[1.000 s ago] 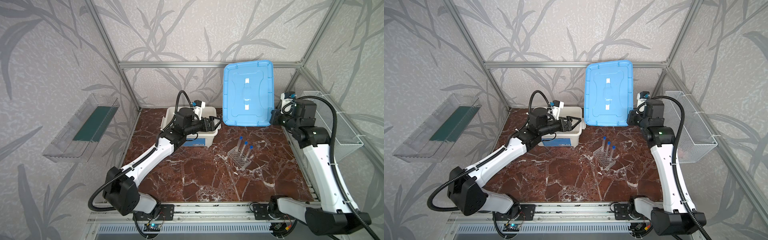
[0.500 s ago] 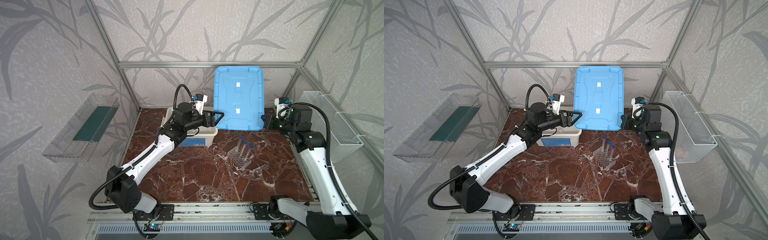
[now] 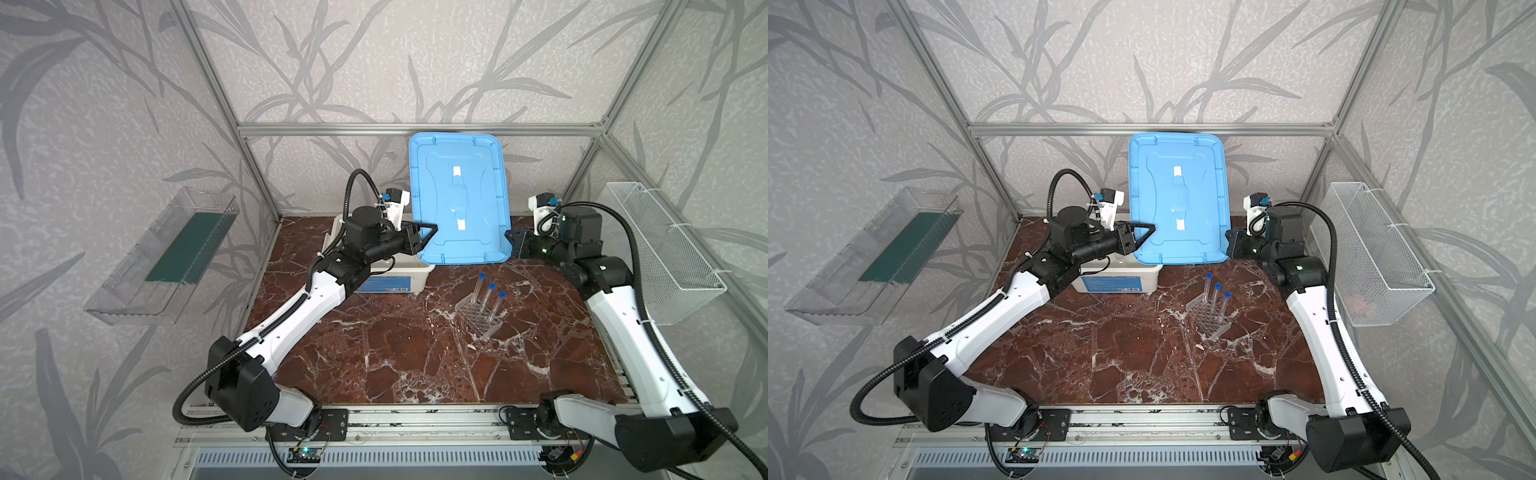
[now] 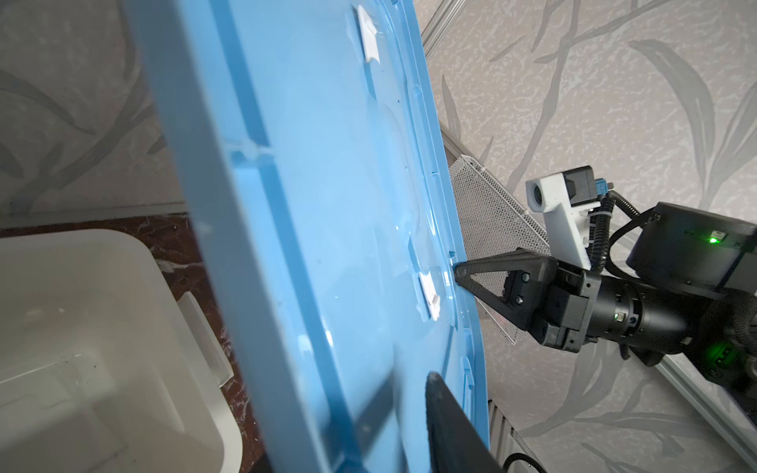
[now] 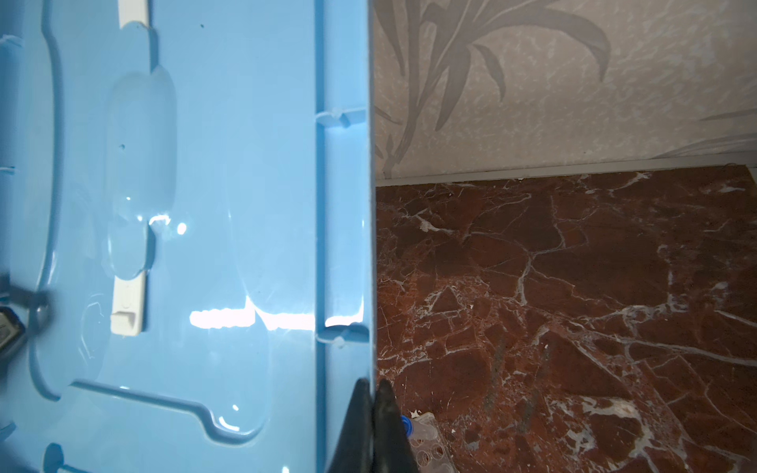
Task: Organize the chemistry lab equipment
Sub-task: 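Tilt the blue lid over the white bin with both grippers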
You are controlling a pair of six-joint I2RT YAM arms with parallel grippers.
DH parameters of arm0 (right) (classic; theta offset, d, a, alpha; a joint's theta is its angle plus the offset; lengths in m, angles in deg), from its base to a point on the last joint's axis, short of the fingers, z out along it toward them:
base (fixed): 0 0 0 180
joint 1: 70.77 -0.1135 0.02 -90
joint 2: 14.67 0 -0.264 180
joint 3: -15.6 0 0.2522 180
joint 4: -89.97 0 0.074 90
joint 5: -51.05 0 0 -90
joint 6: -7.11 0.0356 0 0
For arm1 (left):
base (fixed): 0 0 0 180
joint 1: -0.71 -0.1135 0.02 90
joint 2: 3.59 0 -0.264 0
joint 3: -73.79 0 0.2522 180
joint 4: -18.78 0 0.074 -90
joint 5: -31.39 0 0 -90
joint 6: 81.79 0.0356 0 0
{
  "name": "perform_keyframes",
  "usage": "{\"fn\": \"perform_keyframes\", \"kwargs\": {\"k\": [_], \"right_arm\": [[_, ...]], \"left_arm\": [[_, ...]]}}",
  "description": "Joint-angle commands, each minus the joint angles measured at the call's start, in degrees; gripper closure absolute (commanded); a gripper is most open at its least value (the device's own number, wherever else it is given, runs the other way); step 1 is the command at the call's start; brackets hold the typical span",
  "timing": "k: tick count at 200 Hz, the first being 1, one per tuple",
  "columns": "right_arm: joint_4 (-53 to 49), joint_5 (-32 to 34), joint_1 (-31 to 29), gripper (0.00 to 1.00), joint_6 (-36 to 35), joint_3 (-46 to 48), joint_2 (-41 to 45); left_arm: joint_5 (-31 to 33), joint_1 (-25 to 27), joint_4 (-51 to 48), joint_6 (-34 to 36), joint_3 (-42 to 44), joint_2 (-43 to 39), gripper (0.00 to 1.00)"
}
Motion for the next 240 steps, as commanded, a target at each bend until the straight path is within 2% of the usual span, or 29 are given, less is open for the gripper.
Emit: {"fn": "perform_keyframes", "kwargs": {"k": [1,18,30,34,44,55,67,71,106,136,175,207,240], "right_arm": [[5.0,0.6,-2.2,1.0,0.5,0.0,-1.3],[6.2,1.2,-4.3,0.99,0.7,-0.5,-3.1],[6.8,0.5,-5.3,0.88,1.3,-1.3,-4.9],[7.0,-0.1,-5.5,0.81,1.5,-1.6,-5.6],[6.6,-1.5,-5.8,0.55,2.6,-3.1,-7.7],[5.1,-2.9,-6.0,0.38,3.7,-5.8,-10.3],[4.1,-3.0,-6.6,0.07,4.3,-8.0,-12.1],[4.3,-2.9,-6.9,0.03,4.4,-8.3,-12.3],[6.6,-5.6,-7.7,0.01,6.9,-12.3,-13.3],[2.6,-8.6,-8.0,0.01,10.5,-21.6,-17.0],[-3.3,-8.5,-9.6,0.01,13.7,-35.6,-22.6],[-5.1,-9.5,-10.7,0.01,15.3,-44.6,-27.2],[-8.3,-10.5,-12.1,0.01,15.1,-51.5,-32.4]], "left_arm": [[1.4,-0.2,-3.8,3.2,-0.9,-2.8,0.73],[2.7,-0.4,-6.5,4.9,-1.2,-3.7,0.78],[4.2,-0.5,-8.4,6.2,-1.3,-4.7,0.82],[5.0,-0.5,-9.3,6.8,-1.3,-5.0,0.84],[7.8,-0.7,-12.1,8.9,-1.8,-6.0,0.88],[11.9,-0.9,-16.8,12.4,-3.4,-6.9,0.93],[17.7,-0.9,-22.3,17.1,-5.6,-8.1,0.95],[19.3,-0.9,-23.6,18.2,-6.0,-8.3,0.96],[32.8,-1.0,-31.8,29.9,-10.3,-11.3,0.98],[46.1,-0.7,-36.3,42.2,-13.3,-11.1,0.98],[61.7,2.5,-34.4,58.7,-9.0,-11.5,0.98],[68.9,6.5,-32.4,65.0,-5.1,-11.7,0.98],[72.2,9.5,-33.1,65.1,-3.5,-10.7,0.97]]}}
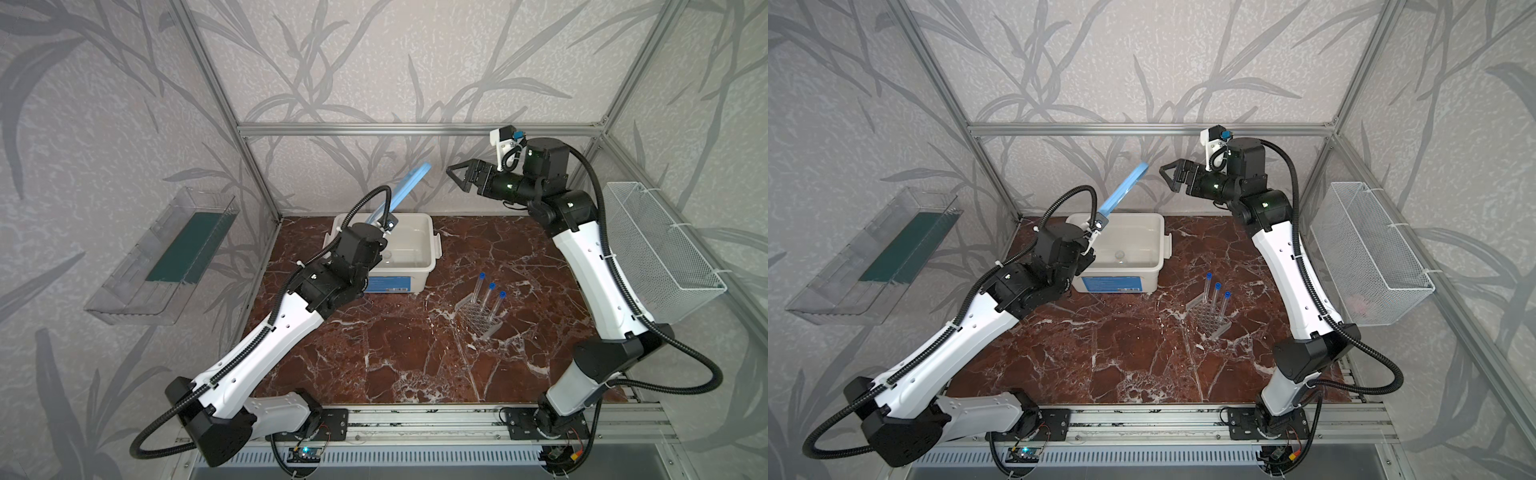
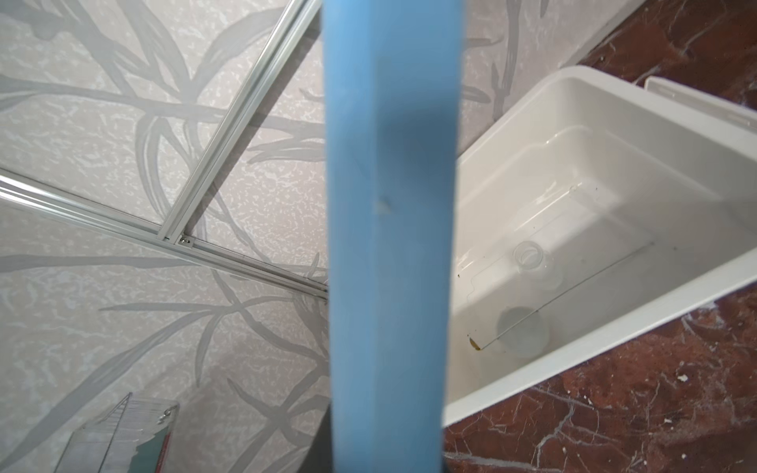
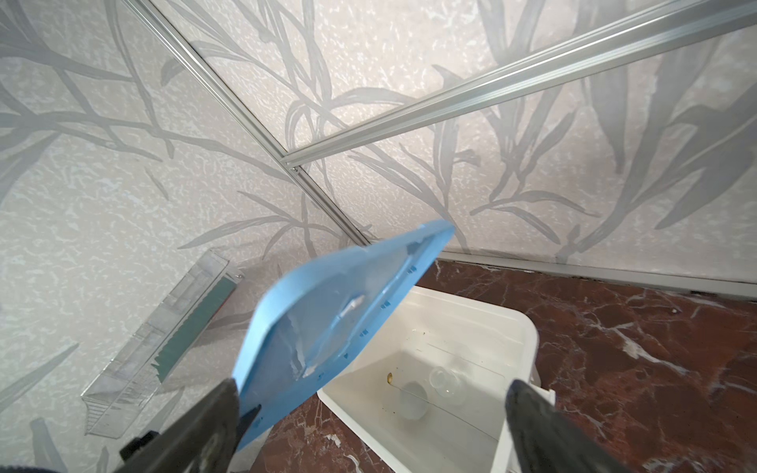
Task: Organize the chemistry lab equipment
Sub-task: 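Tilt the blue lid over the white bin with both grippers, then lower the blue lid flat onto the white bin with both grippers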
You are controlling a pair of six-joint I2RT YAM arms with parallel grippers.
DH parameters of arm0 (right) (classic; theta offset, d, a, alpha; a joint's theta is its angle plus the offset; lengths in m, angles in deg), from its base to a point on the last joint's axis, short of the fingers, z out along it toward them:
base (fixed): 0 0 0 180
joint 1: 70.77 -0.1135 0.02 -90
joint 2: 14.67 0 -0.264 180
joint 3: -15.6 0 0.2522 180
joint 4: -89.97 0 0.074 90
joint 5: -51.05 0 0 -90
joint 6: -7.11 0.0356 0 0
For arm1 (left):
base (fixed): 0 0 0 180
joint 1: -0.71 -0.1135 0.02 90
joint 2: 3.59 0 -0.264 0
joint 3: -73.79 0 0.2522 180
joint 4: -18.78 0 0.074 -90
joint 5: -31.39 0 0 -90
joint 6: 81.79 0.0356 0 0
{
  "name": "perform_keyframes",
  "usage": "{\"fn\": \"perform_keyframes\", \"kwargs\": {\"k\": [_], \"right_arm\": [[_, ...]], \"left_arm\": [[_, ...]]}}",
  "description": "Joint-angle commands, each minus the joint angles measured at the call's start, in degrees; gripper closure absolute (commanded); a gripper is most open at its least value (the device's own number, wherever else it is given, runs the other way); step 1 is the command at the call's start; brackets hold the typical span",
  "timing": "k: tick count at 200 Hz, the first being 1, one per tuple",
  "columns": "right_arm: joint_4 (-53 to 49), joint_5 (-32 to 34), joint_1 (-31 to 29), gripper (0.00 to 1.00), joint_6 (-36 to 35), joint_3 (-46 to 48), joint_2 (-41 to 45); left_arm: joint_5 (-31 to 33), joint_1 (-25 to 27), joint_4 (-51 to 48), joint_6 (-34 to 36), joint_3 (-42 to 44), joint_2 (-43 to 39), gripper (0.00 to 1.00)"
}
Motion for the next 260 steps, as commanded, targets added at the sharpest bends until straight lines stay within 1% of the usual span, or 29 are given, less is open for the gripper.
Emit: {"fn": "perform_keyframes", "kwargs": {"k": [1,14,34,46,89,105,125,152,182,202,208,228,260], "right_arm": [[-4.7,-1.9,-1.1,0.01,0.5,-4.9,-3.6],[-8.5,-1.7,-1.9,0.01,-0.5,-8.3,-6.1],[-18.3,1.4,-2.9,0.01,-2.7,-15.1,-10.9],[-20.1,0.9,-3.0,0.0,-2.5,-16.0,-12.5],[-18.2,-0.6,-3.5,0.06,-1.1,-11.1,-13.3],[-17.0,-1.5,-3.4,0.1,-0.4,-8.2,-13.0],[-14.3,-3.0,-3.3,0.16,0.6,-3.3,-12.5],[-9.4,-4.2,-2.7,0.22,2.1,5.1,-10.8],[-2.4,-5.0,-1.4,0.28,4.0,15.1,-7.5],[0.6,-5.2,-0.8,0.31,4.7,19.7,-6.1],[1.5,-5.2,-0.8,0.31,4.8,20.9,-5.8],[3.8,-4.9,-0.7,0.31,5.5,23.9,-4.8],[6.7,-4.2,-0.8,0.31,5.9,27.9,-3.6]], "left_arm": [[6.3,1.8,2.4,4.1,0.5,-0.5,0.97],[7.2,3.3,3.3,5.3,2.1,-0.2,0.97],[9.1,4.3,5.0,5.8,4.2,0.5,0.97],[9.1,4.9,4.6,5.1,4.7,0.9,0.96],[11.1,7.2,8.0,4.6,8.8,1.3,0.97],[11.7,7.9,8.6,4.5,9.8,1.8,0.95],[10.6,8.7,8.1,2.8,9.9,2.5,0.93],[11.1,9.4,8.0,1.3,10.1,3.9,0.89],[9.6,9.9,7.2,-1.2,10.9,4.4,0.72],[8.6,10.3,6.8,-2.9,11.3,4.8,0.68],[8.7,10.5,6.9,-3.0,11.5,4.9,0.67],[8.8,10.6,6.7,-4.0,11.6,5.3,0.58],[6.6,10.7,4.3,-7.9,11.5,4.5,0.38]]}}
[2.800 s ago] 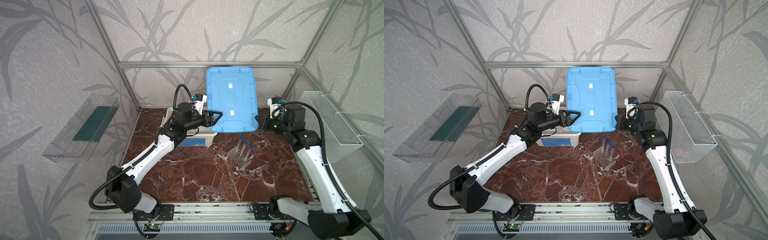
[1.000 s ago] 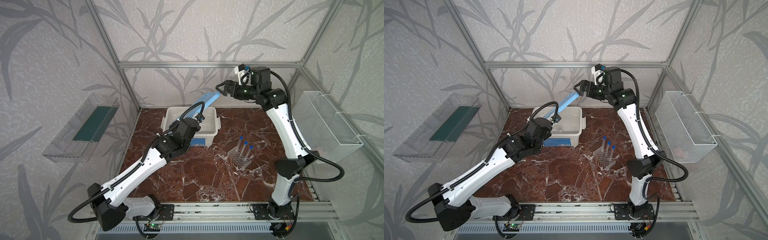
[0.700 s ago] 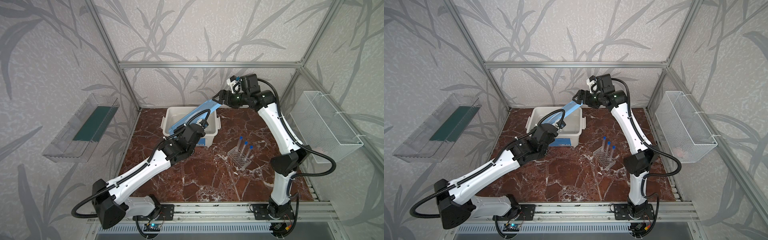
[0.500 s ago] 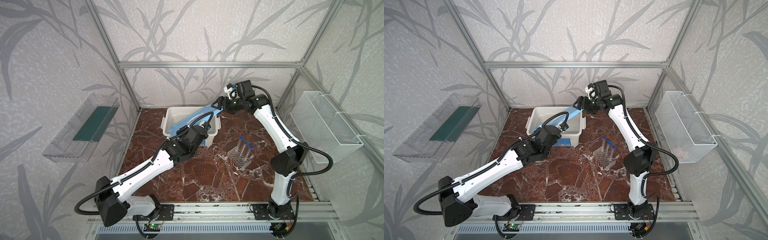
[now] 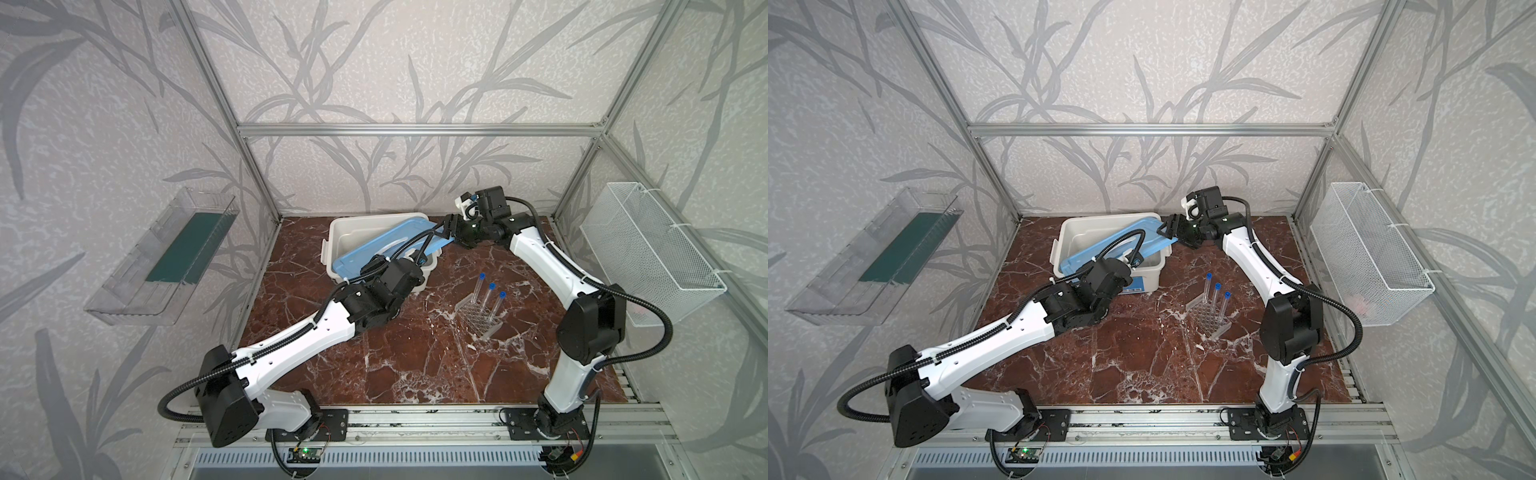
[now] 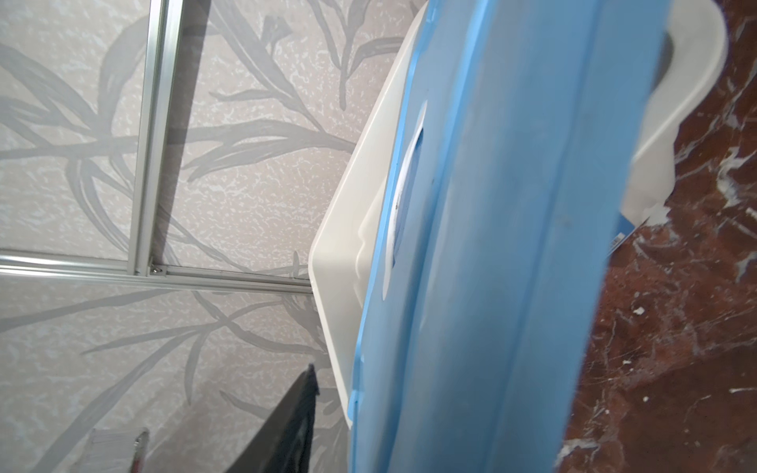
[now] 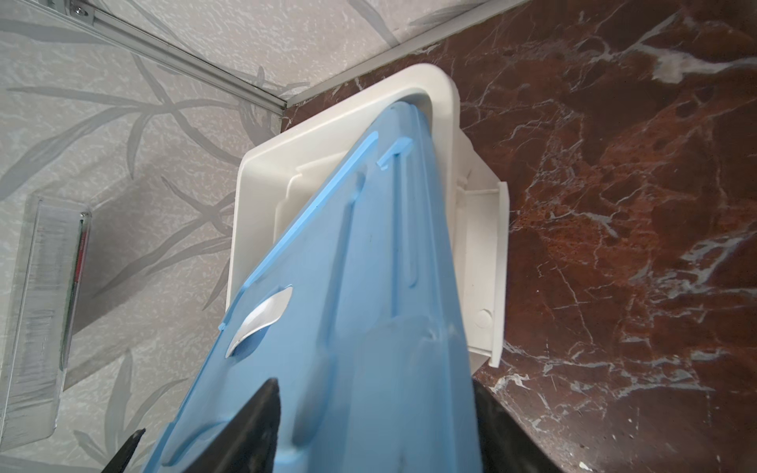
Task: Organize the chemistry lab equipment
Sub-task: 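Lower the blue lid flat onto the white bin with both grippers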
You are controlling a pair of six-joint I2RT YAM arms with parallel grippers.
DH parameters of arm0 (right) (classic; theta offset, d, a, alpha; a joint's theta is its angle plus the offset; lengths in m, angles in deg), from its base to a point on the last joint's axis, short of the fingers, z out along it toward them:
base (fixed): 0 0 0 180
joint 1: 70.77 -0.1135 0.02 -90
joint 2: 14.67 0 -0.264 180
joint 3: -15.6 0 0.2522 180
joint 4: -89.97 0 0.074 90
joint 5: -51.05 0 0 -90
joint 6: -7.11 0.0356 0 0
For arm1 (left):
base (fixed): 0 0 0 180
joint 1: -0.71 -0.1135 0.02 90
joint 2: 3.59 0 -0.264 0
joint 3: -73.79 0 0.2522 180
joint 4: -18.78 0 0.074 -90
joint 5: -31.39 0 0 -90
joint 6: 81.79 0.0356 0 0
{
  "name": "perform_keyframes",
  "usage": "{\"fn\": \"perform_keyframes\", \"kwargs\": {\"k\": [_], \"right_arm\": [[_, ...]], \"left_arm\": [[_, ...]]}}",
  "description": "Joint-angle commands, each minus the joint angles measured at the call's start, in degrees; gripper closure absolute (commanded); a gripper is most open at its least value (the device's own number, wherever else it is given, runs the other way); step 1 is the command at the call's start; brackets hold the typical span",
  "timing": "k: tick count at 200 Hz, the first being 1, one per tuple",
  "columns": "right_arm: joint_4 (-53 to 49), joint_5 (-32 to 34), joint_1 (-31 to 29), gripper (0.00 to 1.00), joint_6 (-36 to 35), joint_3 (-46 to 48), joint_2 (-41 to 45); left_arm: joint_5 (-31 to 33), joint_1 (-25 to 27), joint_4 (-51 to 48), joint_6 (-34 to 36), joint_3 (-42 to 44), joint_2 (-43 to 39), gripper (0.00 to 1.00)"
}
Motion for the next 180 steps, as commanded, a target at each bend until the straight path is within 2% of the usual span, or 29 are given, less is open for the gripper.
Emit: {"fn": "perform_keyframes", "kwargs": {"k": [1,30,68,94,133,180], "right_arm": [[3.5,0.2,0.0,0.31,0.5,2.5,2.7],[4.8,0.8,0.0,0.31,0.5,4.9,3.4],[6.5,1.6,0.0,0.31,0.5,8.1,4.5],[7.8,1.6,0.0,0.31,2.4,10.0,4.7],[7.7,3.5,0.0,0.3,1.5,12.3,5.3],[8.2,3.2,0.0,0.27,1.3,14.7,5.4]], "left_arm": [[-1.8,0.0,-0.6,-4.7,0.0,-0.8,0.38],[-7.5,0.0,-3.4,-10.1,0.6,-2.9,0.23],[-11.2,0.0,-2.8,-15.5,4.7,-4.3,0.19],[-9.1,0.0,-2.9,-19.8,6.2,-3.2,0.18],[-4.7,0.0,-1.8,-27.5,7.9,-3.0,0.17],[-4.3,0.0,-2.5,-31.1,8.6,-0.2,0.13]]}}
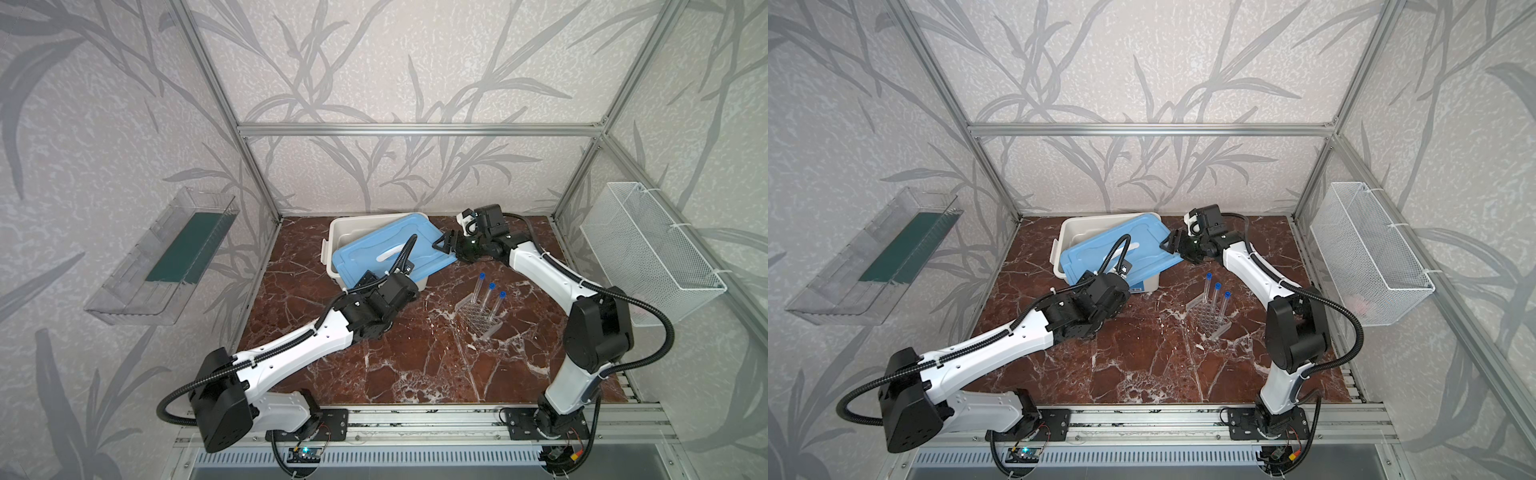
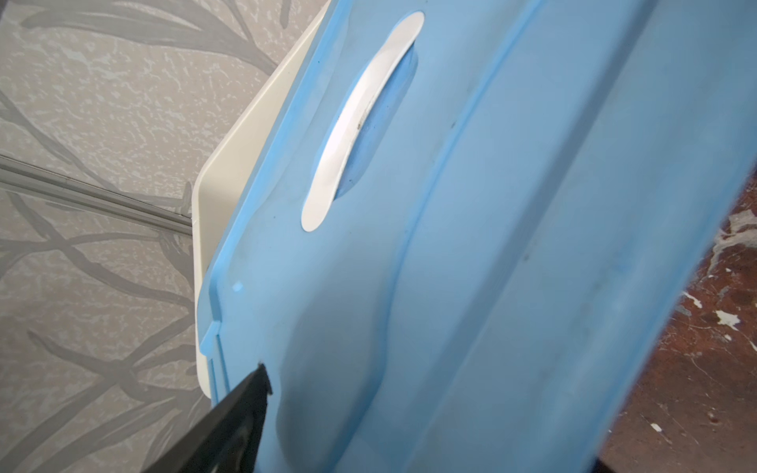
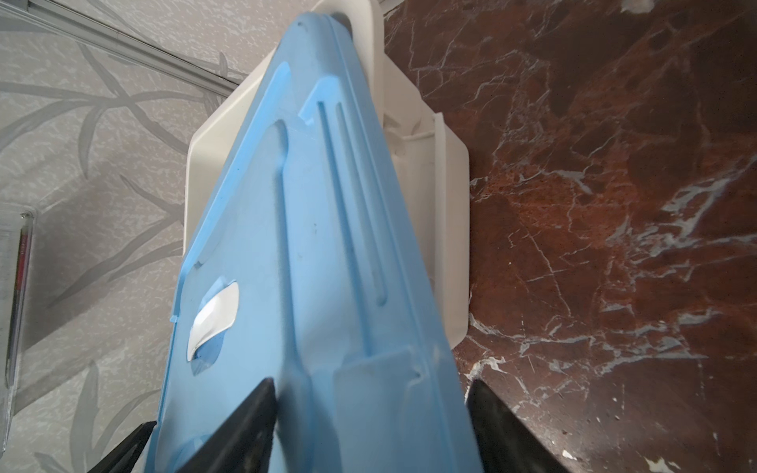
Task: Organize the chemistry lab equipment
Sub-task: 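Lower the blue lid flat onto the white bin with both grippers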
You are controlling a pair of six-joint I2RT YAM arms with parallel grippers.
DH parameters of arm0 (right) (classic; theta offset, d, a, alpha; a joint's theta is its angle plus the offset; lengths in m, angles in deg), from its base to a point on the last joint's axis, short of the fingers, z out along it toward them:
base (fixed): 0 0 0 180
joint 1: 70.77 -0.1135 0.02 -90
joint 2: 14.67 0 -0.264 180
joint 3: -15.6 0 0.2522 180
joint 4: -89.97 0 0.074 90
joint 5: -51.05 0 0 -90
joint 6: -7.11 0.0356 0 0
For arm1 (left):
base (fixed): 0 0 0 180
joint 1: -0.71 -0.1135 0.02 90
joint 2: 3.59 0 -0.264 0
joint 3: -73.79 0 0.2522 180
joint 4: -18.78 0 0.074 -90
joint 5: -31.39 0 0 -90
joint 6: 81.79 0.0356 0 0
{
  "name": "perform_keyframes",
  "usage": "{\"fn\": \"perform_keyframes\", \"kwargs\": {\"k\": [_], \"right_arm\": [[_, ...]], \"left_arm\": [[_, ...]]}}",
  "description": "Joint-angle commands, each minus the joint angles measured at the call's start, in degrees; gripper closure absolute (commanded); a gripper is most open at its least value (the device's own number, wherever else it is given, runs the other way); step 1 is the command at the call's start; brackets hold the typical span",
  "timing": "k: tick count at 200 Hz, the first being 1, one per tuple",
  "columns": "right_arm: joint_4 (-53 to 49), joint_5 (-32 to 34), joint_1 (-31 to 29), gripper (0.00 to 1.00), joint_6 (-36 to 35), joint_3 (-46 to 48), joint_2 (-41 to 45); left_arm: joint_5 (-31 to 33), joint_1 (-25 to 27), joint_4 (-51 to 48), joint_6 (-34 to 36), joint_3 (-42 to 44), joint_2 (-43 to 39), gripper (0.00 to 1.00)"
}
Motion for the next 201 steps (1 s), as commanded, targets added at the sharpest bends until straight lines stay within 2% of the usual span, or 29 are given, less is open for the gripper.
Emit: {"fn": "perform_keyframes", "kwargs": {"k": [1,38,70,80,121,176,201], "right_arm": [[-0.4,1.0,0.0,0.26,-0.4,1.0,2.0],[0.6,1.5,0.0,0.26,-0.4,3.4,3.2],[0.1,1.5,-0.1,0.25,-0.4,4.1,3.1],[0.2,1.4,-0.2,0.25,-2.2,4.4,3.1],[0.9,1.5,-1.1,0.25,-1.9,5.4,4.9],[-2.3,4.4,-3.5,0.25,-4.2,1.0,2.2],[-3.9,5.8,-4.1,0.26,-5.2,-0.5,1.1]], "left_arm": [[3.4,-0.1,-0.2,-5.6,0.5,1.4,0.13],[4.7,-0.2,0.6,-8.4,2.0,1.2,0.1],[3.1,-0.6,0.7,-9.8,2.7,0.7,0.06],[3.0,-1.3,0.3,-11.1,3.0,0.5,0.06],[0.7,-5.6,-0.6,-15.1,3.7,-2.4,0.06],[-0.7,-9.3,0.4,-13.6,2.8,-3.1,0.06],[-3.3,-9.8,1.4,-11.7,3.7,-4.7,0.09]]}}
